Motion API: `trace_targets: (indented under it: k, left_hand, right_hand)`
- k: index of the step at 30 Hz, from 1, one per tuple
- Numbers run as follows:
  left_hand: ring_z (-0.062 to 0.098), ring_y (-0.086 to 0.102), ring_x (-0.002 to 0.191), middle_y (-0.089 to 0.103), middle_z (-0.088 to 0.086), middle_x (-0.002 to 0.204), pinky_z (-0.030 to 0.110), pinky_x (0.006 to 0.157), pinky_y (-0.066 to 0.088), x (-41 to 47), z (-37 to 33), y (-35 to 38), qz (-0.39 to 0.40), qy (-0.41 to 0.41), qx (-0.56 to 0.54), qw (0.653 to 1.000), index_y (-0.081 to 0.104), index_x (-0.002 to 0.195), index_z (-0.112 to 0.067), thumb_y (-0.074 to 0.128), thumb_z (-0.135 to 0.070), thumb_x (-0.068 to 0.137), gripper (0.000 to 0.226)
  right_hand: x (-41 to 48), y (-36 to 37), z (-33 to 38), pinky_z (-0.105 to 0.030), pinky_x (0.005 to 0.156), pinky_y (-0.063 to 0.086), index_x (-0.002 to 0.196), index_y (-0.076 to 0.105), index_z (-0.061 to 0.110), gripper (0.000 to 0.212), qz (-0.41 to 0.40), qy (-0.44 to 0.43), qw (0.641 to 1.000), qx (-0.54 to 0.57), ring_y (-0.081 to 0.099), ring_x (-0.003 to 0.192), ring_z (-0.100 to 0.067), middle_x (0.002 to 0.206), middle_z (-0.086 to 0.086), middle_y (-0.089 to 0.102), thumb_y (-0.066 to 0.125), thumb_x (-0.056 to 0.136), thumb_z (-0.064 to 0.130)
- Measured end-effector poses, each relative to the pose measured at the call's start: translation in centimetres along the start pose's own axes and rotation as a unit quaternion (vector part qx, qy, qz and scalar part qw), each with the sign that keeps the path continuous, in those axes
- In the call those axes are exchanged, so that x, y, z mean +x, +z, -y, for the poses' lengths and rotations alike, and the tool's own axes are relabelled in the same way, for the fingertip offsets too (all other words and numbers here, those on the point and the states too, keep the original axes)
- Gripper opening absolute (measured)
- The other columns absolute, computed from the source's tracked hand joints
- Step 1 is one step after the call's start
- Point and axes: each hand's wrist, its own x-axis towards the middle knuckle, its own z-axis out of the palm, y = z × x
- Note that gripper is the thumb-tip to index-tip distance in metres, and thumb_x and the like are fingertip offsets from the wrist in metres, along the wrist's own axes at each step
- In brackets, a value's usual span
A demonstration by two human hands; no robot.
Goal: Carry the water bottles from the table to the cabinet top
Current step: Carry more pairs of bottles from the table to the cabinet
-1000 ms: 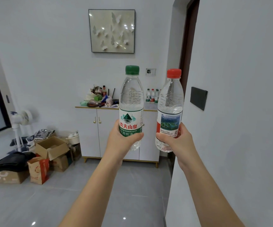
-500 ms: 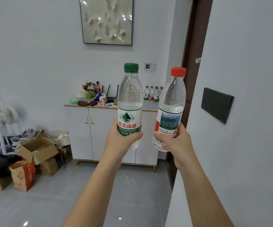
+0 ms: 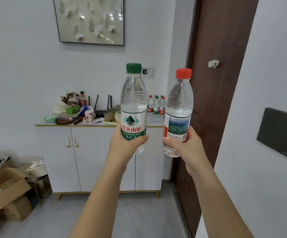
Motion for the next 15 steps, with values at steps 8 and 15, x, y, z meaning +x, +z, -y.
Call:
trace_targets:
  k: [8, 15]
  left_hand:
    - [0.016, 0.066, 0.095, 0.070, 0.001, 0.106, 0.025, 0.067, 0.050, 9.3, 5.0, 0.6, 0.012, -0.033, 0.010, 0.999, 0.058, 0.117, -0.018, 0.081, -0.001, 0.070, 0.055]
    - [0.017, 0.067, 0.096, 0.070, 0.001, 0.106, 0.025, 0.069, 0.052, 16.0, 9.9, 1.4, 0.007, -0.054, 0.025, 0.998, 0.058, 0.118, -0.018, 0.082, -0.002, 0.069, 0.056]
  right_hand:
    - [8.2, 1.5, -5.5, -0.028, 0.078, 0.058, 0.112, 0.062, 0.026, 0.049, -0.022, 0.029, 0.999, 0.007, 0.072, 0.093, -0.011, 0.101, 0.004, 0.074, 0.082, 0.073, 0.003]
    - [15.4, 2.7, -9.8, -0.019, 0.066, 0.056, 0.113, 0.062, 0.025, 0.049, -0.023, 0.043, 0.998, 0.028, 0.072, 0.089, -0.008, 0.099, 0.006, 0.074, 0.079, 0.075, 0.000]
